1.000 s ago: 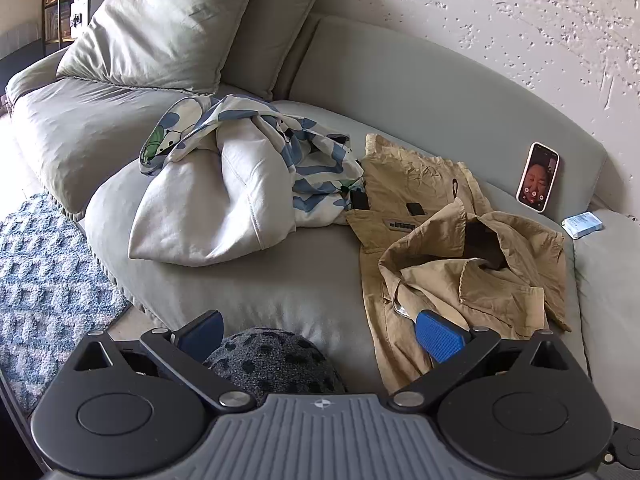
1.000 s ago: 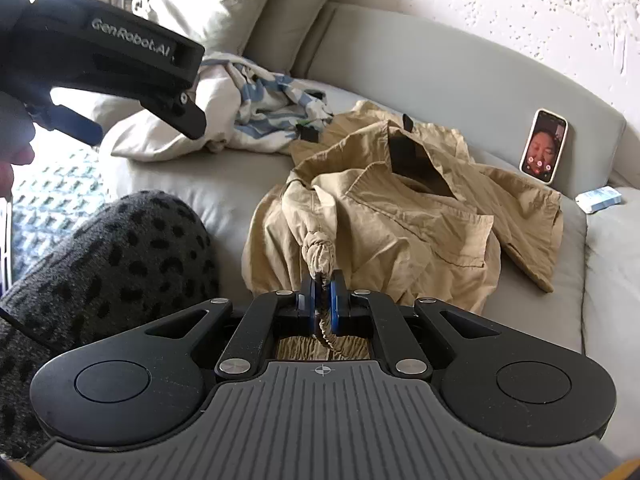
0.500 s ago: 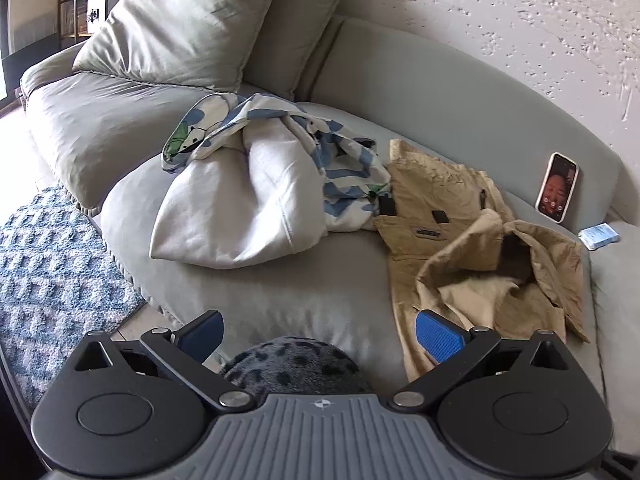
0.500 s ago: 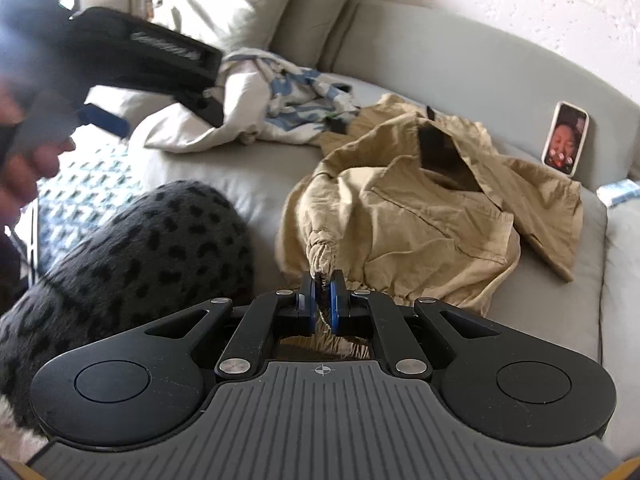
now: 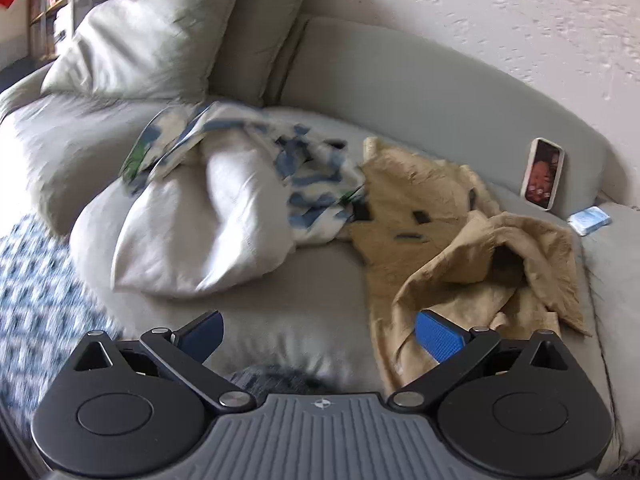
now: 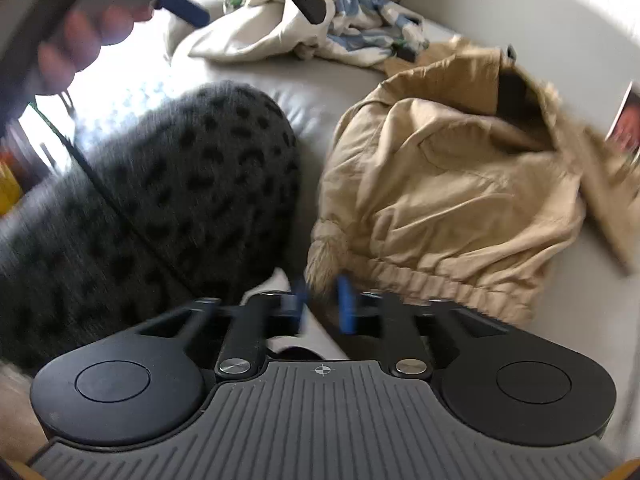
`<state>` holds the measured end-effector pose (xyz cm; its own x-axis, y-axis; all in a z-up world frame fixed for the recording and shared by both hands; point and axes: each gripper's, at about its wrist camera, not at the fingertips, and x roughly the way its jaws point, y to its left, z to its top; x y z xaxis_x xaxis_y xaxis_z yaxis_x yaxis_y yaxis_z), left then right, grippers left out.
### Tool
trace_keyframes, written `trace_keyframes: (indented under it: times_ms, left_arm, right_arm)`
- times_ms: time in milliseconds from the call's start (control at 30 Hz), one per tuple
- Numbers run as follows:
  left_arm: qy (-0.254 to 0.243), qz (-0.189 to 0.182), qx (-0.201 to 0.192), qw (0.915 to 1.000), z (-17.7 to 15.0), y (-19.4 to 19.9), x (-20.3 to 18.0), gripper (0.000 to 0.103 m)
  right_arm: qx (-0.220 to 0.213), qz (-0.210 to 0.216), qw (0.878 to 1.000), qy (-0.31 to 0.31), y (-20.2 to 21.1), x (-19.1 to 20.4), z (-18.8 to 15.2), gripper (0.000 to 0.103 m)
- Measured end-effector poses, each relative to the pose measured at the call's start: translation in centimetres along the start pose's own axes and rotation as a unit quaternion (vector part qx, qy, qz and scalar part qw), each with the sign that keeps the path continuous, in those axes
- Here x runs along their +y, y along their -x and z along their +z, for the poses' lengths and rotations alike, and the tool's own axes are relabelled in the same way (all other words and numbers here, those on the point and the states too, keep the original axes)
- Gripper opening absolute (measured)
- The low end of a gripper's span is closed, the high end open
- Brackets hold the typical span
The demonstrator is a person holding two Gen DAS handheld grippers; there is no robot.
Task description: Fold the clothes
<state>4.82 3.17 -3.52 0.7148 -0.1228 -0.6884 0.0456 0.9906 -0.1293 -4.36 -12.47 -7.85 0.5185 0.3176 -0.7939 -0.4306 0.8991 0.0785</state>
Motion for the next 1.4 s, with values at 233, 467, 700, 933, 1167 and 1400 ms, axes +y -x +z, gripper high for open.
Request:
trace_keyframes:
  times_ms: [233, 467, 700, 933, 1167, 1400]
  left_arm:
    - [-0.104, -0.024, -0.045, 0.9933, 2.5, -1.0, -5.2, 0.102]
    - [-0.157, -0.017, -0.053, 0.986, 4.2, -4.3, -9.8, 0.1]
    - [-0.17, -0.011, -0.042, 0.9844, 4.3, -6.4, -10.5, 0.098]
    - [-0.12, -0.011, -0.039, 0.9919, 4.3, -7.8, -8.6, 0.098]
    - [-0.076, -0.029, -0.01, 0.9966, 4.3, -9.9, -5.1, 0.098]
    - [-0.015, -0.061, -0.02, 0.9978, 5.1, -11.5, -2.7, 0.099]
  right_arm:
    - [-0.127, 0.092, 0.928, -0.338, 8.4, -13.3, 2.4, 0.06]
    - [-0.2, 0.071, 0.733, -0.647, 6.8, -25.3, -2.7, 0.062]
    - [-0.21, 0.037, 0.63, -0.746, 0.8, -28.7, -5.2, 0.059]
    - [-0.212, -0.053, 0.657, -0.722, -2.8, -29.2, -3.5, 0.01]
    - [-0.209, -0.1, 0.775, -0.588, 1.9, -28.6, 3.0, 0.003]
    - [-0.234, -0.107, 0.867, -0.428, 6.1, -26.2, 17.8, 0.003]
